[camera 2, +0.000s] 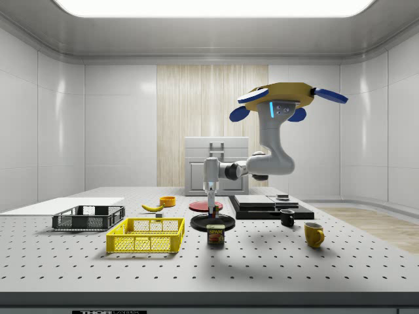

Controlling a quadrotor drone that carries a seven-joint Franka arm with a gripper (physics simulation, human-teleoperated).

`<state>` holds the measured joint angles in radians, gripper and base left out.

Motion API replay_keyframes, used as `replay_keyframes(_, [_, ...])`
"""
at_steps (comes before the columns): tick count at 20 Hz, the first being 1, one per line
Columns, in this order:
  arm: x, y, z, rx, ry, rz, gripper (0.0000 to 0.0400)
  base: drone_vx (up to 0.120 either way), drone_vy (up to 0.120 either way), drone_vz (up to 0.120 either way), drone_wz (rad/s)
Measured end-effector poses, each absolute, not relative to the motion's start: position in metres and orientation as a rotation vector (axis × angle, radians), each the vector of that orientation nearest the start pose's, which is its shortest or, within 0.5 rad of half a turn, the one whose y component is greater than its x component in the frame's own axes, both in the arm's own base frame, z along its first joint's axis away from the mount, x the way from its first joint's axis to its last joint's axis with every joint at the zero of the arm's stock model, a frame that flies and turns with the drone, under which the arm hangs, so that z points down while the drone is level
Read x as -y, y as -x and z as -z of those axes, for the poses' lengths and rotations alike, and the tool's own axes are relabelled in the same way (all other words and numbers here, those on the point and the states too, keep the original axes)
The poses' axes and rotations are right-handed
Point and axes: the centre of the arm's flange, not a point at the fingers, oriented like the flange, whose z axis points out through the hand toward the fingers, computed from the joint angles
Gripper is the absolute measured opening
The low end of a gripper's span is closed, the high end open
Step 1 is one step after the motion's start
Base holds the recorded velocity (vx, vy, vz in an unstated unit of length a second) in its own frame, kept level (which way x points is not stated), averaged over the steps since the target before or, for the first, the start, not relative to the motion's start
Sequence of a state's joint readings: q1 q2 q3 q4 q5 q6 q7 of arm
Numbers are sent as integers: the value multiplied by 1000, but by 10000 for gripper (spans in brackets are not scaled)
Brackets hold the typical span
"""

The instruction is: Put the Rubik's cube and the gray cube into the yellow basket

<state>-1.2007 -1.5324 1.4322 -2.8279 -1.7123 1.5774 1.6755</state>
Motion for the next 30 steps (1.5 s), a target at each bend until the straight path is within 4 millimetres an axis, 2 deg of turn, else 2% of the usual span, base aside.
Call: replay_keyframes(30, [-8,-322,-478,2,-1,-786,325,120,0,-4,0])
